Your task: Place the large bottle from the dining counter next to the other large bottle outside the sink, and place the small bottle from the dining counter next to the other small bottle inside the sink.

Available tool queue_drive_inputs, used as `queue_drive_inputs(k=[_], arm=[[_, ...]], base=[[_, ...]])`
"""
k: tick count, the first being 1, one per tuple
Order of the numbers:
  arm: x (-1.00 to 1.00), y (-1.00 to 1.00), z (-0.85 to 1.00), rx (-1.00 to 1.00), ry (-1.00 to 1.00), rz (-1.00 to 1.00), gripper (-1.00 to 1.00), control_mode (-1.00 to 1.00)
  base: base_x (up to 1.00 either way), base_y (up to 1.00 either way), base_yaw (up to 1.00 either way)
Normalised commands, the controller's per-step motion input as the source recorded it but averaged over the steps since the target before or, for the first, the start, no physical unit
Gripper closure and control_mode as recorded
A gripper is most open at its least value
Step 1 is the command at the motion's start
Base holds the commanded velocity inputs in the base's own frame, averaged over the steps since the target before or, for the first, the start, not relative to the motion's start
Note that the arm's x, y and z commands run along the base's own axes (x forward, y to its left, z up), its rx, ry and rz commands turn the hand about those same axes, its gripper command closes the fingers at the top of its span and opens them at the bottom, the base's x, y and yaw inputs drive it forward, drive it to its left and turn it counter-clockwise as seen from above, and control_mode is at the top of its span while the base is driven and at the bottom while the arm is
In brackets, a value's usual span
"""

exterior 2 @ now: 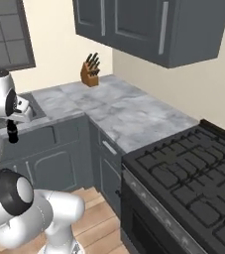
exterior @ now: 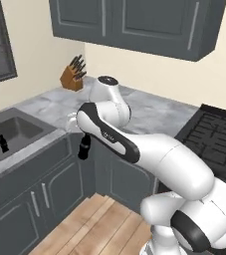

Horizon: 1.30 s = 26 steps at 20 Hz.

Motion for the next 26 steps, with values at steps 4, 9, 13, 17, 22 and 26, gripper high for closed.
queue_drive_inputs(k=[4,9,13,17,22,26], arm=[[0.00,0.00,0.00,0.00,0.00,0.00,1.00,1.00],[0.00,0.00,0.00,0.00,0.00,0.00,1.00,1.00],[0.00,0.00,0.00,0.00,0.00,0.00,1.00,1.00],[0.00,0.00,0.00,0.00,0.00,0.00,1.00,1.00],[0.00,0.00,0.00,0.00,0.00,0.00,1.00,1.00],[0.00,0.00,0.00,0.00,0.00,0.00,1.00,1.00]], base=[[0.30,0.02,0.33],[0.26,0.00,0.38],[0.29,-0.02,0.38],[0.59,-0.23,0.33],[0.85,-0.05,0.23],[0.78,0.14,0.14]])
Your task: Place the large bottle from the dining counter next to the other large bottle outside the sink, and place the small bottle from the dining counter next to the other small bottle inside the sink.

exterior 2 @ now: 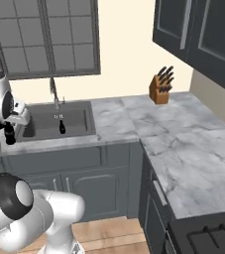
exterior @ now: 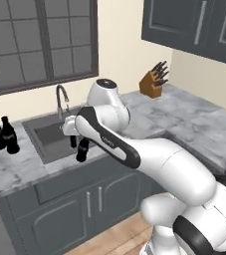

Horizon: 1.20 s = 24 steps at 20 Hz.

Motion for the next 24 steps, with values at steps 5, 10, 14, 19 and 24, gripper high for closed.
queue_drive_inputs(k=[5,10,14,19,24], arm=[[0.00,0.00,0.00,0.00,0.00,0.00,1.00,1.00],[0.00,0.00,0.00,0.00,0.00,0.00,1.00,1.00],[0.00,0.00,0.00,0.00,0.00,0.00,1.00,1.00],[0.00,0.00,0.00,0.00,0.00,0.00,1.00,1.00],[0.00,0.00,0.00,0.00,0.00,0.00,1.00,1.00]], base=[[0.87,0.00,0.13],[0.62,-0.21,0.13],[0.27,-0.03,0.06],[0.51,-0.06,0.08],[0.69,-0.16,0.10]])
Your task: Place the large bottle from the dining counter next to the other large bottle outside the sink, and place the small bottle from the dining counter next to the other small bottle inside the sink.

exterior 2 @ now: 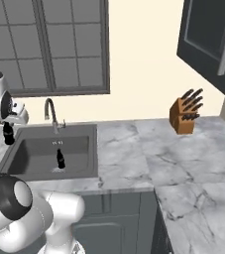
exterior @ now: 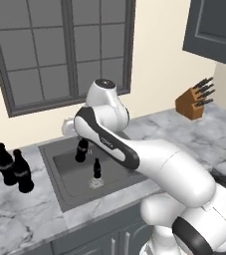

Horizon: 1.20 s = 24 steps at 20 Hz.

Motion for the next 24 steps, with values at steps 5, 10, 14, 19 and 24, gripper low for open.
queue_drive_inputs(k=[5,10,14,19,24], arm=[[0.00,0.00,0.00,0.00,0.00,0.00,1.00,1.00],[0.00,0.00,0.00,0.00,0.00,0.00,1.00,1.00],[0.00,0.00,0.00,0.00,0.00,0.00,1.00,1.00],[0.00,0.00,0.00,0.00,0.00,0.00,1.00,1.00],[0.00,0.00,0.00,0.00,0.00,0.00,1.00,1.00]], base=[[0.36,-0.14,0.07],[0.00,0.00,0.00],[0.00,0.00,0.00],[0.00,0.00,0.00],[0.00,-0.04,0.00]])
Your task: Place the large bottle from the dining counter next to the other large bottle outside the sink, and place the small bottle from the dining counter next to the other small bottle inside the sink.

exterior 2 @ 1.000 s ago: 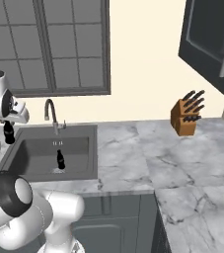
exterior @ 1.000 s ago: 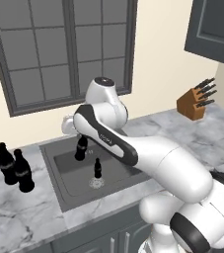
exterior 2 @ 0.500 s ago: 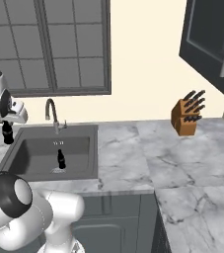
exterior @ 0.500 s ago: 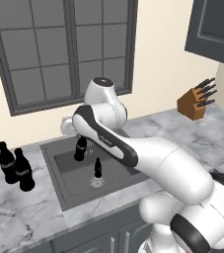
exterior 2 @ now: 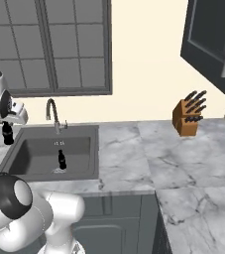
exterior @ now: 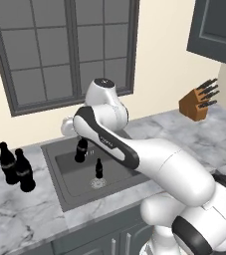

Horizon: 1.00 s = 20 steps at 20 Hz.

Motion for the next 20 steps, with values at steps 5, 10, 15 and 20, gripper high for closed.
queue_drive_inputs(k=[5,10,15,20], arm=[[0.00,-0.06,0.00,0.00,0.00,0.00,1.00,-1.00],[0.00,-0.35,0.00,0.00,0.02,0.00,1.00,-1.00],[0.00,-0.22,-0.08,0.00,0.05,0.00,1.00,-1.00],[0.04,0.00,-0.29,-0.22,0.00,0.00,1.00,-1.00]], base=[[0.00,-0.08,0.00],[0.00,0.00,0.00],[0.00,0.00,0.00],[0.00,0.00,0.00]])
